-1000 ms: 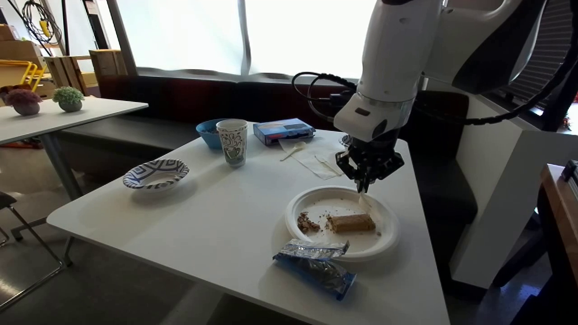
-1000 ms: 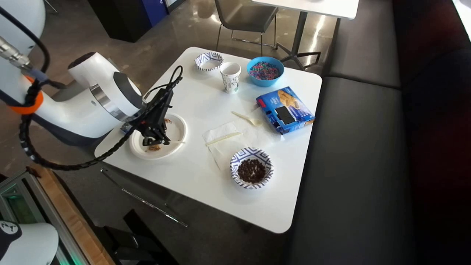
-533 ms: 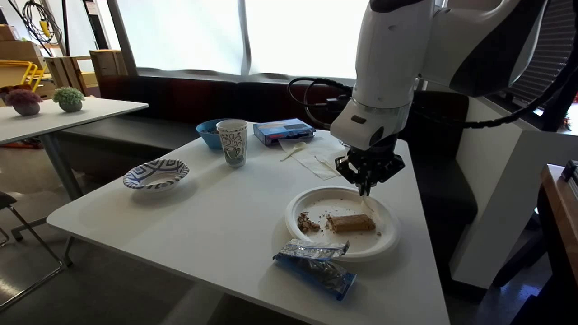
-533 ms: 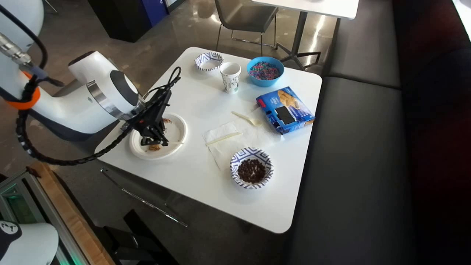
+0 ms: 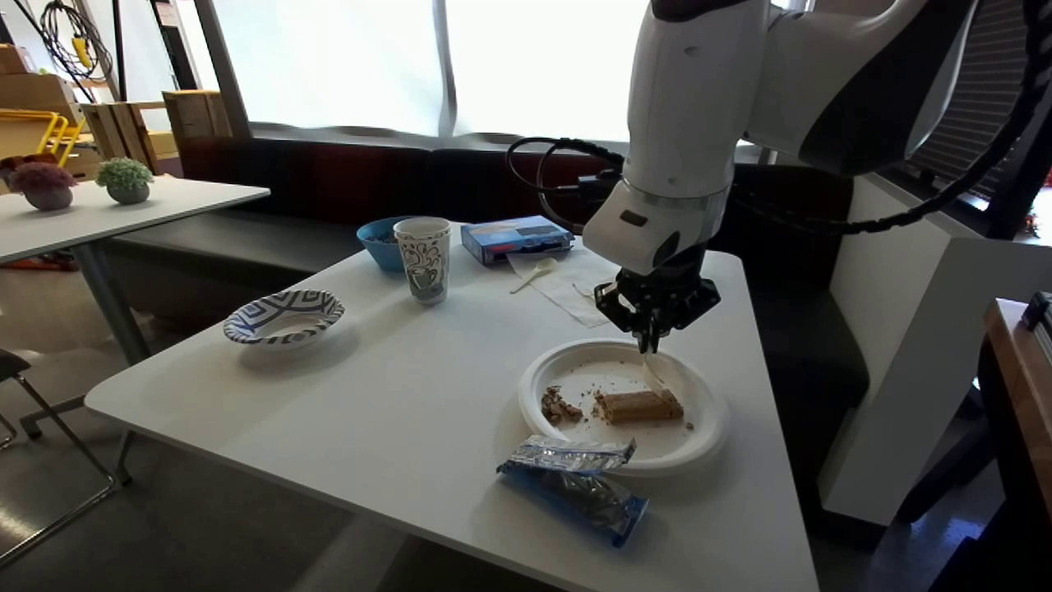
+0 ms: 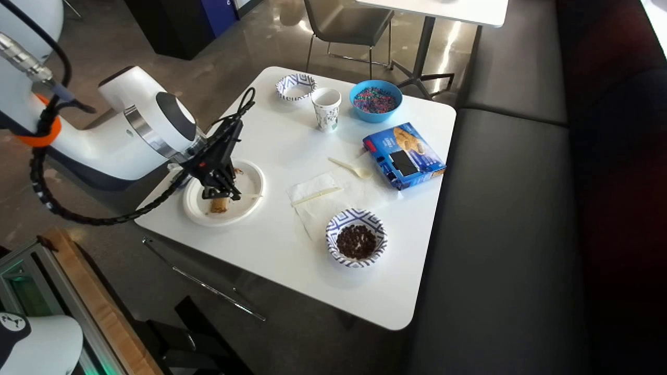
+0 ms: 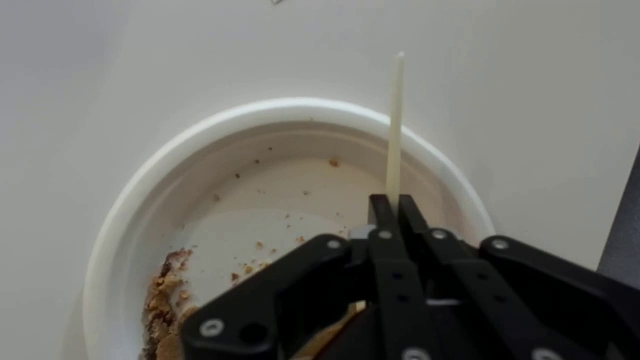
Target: Use the fork to cut a piece of the brown object
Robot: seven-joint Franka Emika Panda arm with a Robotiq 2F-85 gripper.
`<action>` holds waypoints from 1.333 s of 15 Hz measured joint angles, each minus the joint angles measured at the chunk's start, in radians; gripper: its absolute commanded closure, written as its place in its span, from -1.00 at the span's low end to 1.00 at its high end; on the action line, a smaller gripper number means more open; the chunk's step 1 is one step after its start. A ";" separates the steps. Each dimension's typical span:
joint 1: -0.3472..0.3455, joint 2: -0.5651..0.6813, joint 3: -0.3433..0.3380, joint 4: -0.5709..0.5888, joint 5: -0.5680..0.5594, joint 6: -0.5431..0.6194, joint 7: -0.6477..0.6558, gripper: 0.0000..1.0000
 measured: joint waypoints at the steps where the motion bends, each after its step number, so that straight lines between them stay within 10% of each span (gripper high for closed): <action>1: 0.001 0.006 0.002 0.004 0.005 -0.001 -0.007 0.97; 20: 0.007 0.031 0.016 0.019 0.093 -0.053 -0.070 0.97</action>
